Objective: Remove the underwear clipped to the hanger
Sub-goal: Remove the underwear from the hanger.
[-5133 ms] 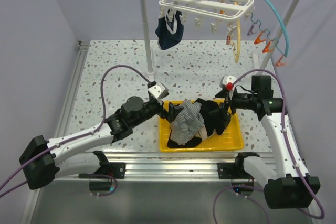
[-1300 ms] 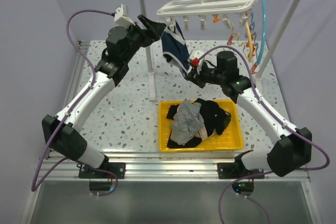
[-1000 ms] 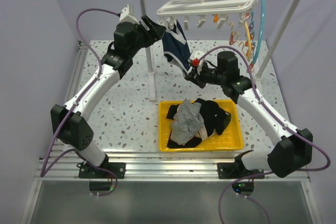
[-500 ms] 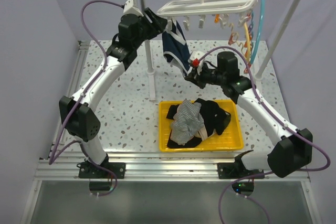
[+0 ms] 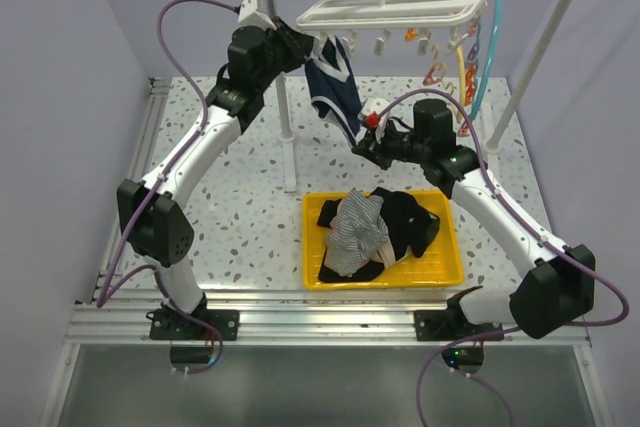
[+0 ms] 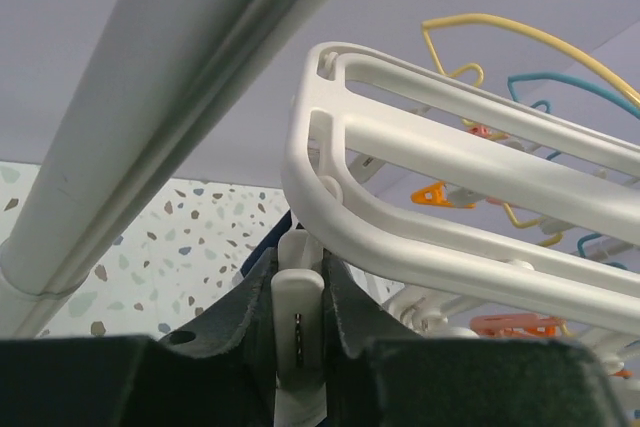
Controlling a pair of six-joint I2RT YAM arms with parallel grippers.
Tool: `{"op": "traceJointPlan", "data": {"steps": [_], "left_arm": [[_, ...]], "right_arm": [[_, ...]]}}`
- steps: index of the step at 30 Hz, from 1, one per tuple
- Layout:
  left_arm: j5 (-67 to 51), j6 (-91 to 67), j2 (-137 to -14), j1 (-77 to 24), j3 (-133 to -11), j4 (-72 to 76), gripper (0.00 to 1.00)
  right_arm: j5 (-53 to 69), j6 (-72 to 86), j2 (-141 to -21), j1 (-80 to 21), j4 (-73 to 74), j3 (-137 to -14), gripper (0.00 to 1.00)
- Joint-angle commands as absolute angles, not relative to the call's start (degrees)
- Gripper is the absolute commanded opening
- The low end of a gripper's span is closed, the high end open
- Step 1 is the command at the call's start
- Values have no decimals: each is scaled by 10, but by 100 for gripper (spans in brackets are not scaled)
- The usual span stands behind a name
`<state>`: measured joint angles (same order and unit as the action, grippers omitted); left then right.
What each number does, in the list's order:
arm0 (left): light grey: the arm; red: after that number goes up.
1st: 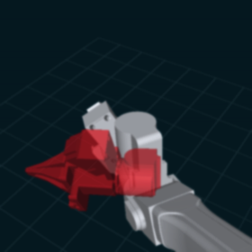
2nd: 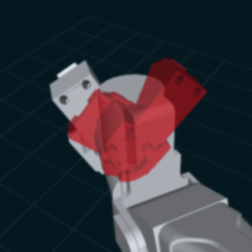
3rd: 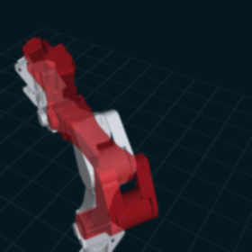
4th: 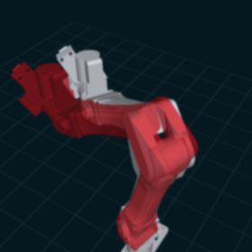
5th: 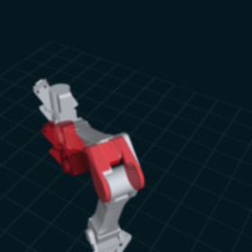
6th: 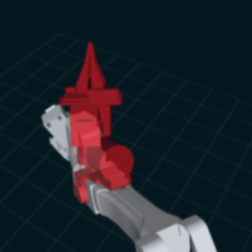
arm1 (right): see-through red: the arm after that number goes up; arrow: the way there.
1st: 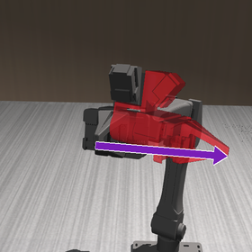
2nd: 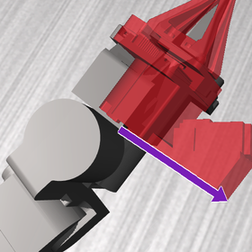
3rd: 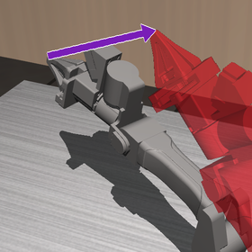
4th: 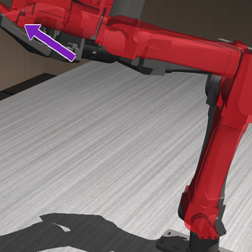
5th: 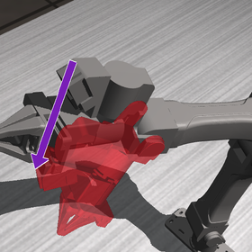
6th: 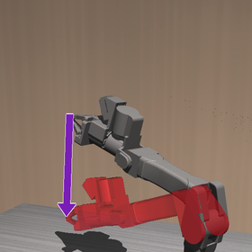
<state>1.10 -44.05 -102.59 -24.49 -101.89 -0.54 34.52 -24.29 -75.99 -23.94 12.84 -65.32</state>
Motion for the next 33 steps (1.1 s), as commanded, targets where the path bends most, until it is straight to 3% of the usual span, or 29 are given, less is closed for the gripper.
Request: {"op": "traceJointPlan", "data": {"steps": [1,5,8,23,30,33], "left_arm": [[3,-428,-994,-240,-1002,54,26],[3,-426,-962,-241,-971,76,50],[22,-422,-948,-240,-955,86,59],[14,-420,-1007,-240,-1019,73,54],[13,-423,-1023,-240,-1041,69,44],[11,-425,-1029,-240,-1048,69,33]], "right_arm": [[362,-232,-755,-236,122,-655,0],[362,-229,-761,-234,120,-659,0],[363,-230,-764,-231,120,-662,0],[373,-224,-762,-228,118,-660,0],[374,-225,-763,-229,115,-657,0],[376,-226,-763,-229,114,-656,0]]}}
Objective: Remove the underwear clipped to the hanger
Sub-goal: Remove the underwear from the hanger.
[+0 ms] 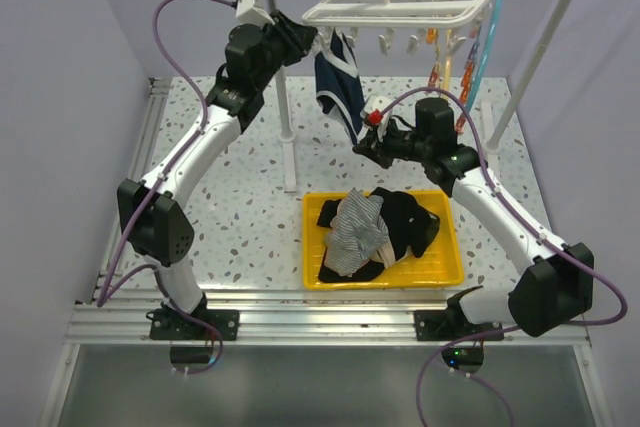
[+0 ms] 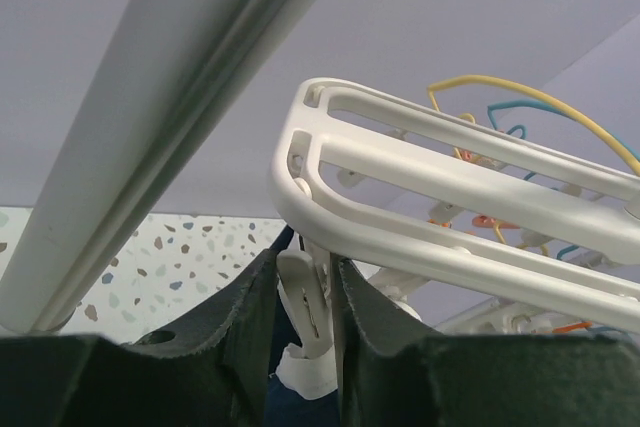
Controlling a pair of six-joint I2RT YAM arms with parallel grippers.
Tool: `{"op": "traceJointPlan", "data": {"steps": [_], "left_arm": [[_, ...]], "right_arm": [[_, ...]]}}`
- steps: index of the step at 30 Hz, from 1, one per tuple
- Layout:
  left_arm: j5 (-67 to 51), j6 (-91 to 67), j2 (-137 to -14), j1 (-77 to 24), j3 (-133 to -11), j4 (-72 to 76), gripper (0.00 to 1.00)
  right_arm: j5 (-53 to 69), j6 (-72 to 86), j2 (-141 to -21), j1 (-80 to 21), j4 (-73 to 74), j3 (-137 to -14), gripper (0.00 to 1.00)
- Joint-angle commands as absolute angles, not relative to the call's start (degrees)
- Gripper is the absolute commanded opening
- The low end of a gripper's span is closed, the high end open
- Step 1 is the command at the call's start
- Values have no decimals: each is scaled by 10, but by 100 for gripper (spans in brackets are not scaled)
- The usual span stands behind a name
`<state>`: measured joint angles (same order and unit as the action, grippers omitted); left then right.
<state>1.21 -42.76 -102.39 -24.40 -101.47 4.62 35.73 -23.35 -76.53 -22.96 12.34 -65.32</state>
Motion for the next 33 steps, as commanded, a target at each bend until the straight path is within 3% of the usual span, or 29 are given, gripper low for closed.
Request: {"op": "traceJointPlan", "data": {"steps": [1,7,12,13,18,21,24,33], "left_arm": [[10,-424,-1032,-240,-1051,70,30],[4,-425,-1038,-240,-1063,69,1],[3,-425,-1033,-240,-1062,65,0],[3,-425,-1031,-240,-1062,64,3],[5,-419,-1019,-240,-1049,55,35],[22,-412,-1011,-240,-1044,38,48],[38,-401,-1007,-241,-1045,20,53],[73,-381,-1045,-253,-1121,-69,54]], "right_arm": [[376,-225,-763,-228,113,-656,0],[375,-225,-764,-229,110,-654,0],[374,-224,-765,-229,106,-653,0],[374,-225,-765,-229,106,-654,0],[367,-222,-769,-228,98,-656,0],[359,-222,-773,-228,96,-658,0],[356,-227,-777,-229,94,-661,0],[345,-266,-798,-229,102,-679,0]]}}
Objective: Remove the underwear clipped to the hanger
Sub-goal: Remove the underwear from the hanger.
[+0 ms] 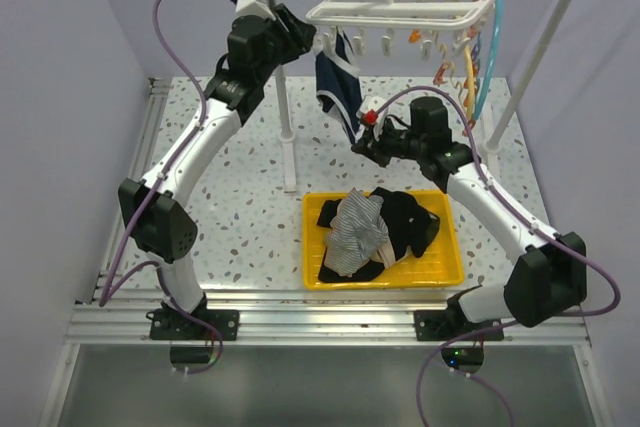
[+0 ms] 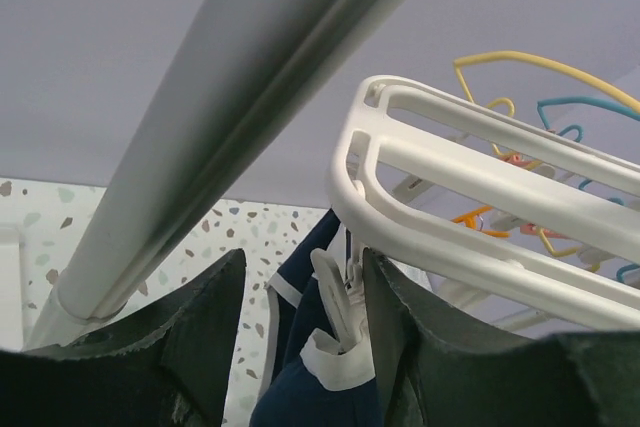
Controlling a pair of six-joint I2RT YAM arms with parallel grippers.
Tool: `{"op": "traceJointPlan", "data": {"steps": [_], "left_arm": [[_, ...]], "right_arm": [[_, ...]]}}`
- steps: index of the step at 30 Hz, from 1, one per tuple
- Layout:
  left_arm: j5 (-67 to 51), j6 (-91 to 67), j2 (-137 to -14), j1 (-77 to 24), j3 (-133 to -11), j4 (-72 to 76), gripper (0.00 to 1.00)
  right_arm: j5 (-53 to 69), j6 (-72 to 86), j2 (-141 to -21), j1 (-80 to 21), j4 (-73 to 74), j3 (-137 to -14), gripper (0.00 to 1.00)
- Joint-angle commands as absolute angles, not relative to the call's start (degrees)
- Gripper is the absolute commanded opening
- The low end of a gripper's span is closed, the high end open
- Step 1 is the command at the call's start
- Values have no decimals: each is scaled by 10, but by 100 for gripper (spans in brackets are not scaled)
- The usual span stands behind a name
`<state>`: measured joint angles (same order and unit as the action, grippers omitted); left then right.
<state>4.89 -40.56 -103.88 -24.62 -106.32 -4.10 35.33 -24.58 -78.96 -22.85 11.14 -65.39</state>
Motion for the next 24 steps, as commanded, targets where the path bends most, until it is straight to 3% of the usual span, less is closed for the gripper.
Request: {"op": "traceJointPlan", "data": {"steps": [1,24], "left_arm": [[76,-380,-1047,-255,-1127,-74,54],[94,-349,-1067,-267,-1140,-88,54]], "right_arm": [[342,-269,-802,-229,102,-680,0],[240,-398,-868,-269,120,-750,0]]}}
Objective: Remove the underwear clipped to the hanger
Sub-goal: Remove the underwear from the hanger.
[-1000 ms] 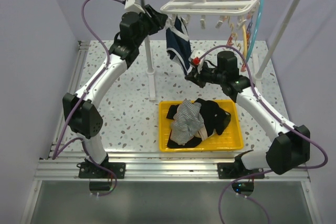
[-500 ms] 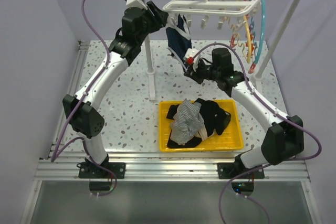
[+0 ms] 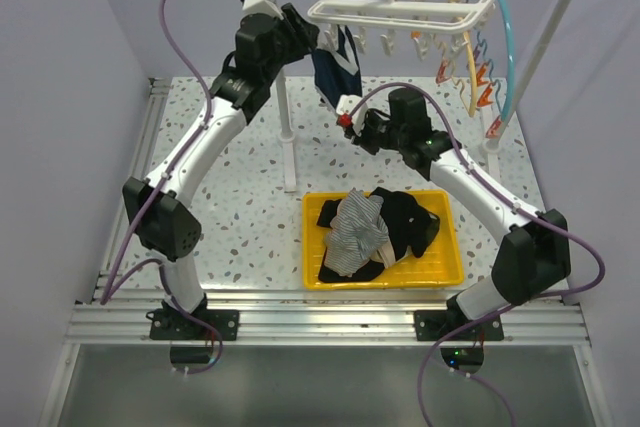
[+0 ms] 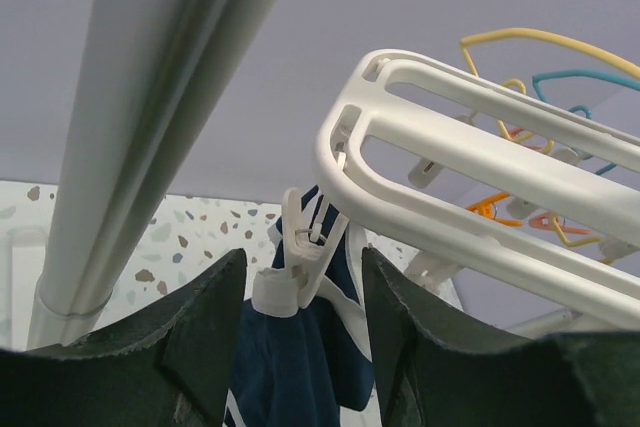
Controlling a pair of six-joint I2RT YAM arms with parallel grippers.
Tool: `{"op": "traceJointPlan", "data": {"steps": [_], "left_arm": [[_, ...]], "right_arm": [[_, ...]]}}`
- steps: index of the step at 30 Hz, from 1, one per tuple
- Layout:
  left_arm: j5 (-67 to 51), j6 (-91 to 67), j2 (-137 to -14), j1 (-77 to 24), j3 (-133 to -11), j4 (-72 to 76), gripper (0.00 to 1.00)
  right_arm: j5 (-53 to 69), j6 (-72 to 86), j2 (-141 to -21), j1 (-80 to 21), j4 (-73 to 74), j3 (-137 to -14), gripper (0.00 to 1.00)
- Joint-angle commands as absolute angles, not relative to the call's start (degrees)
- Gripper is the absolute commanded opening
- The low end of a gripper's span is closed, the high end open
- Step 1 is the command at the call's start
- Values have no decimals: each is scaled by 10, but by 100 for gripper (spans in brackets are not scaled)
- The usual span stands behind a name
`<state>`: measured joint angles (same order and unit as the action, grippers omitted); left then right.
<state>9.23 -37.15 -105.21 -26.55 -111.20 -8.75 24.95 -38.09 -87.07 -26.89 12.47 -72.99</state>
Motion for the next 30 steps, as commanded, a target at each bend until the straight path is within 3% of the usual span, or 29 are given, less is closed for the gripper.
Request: {"op": "traceJointPlan", "data": {"steps": [1,12,17,19,22,24,28,30], "left_arm": [[85,-346,-1070,-267,-1146,-89,53],[59,-337,-1115,-266,-1200,-84,52],[53,-333,-1134,-264,-1234,-81,47],[46,-332,-1138,-264,-1239,-76,40],[42,-335,-1140,-264,-1238,-71,8],[42,-336,-1138,-264,-1238,-71,0],[44,-336,-1128,-264,-1223,-62,1],[44,-337,-1115,-264,-1209,-58,18]], "right_arm": [[241,-398,-867,-270,120,-747,0],[257,-395,-855,-269,122,-731,0],[260,-390,-856,-270,122,-730,0],[260,-389,-856,-269,123,-729,0],[261,-388,-854,-270,123,-726,0],[261,-388,-853,-270,123,-725,0],[261,-386,-852,-270,124,-722,0],[261,-381,-852,-270,124,-722,0]]}}
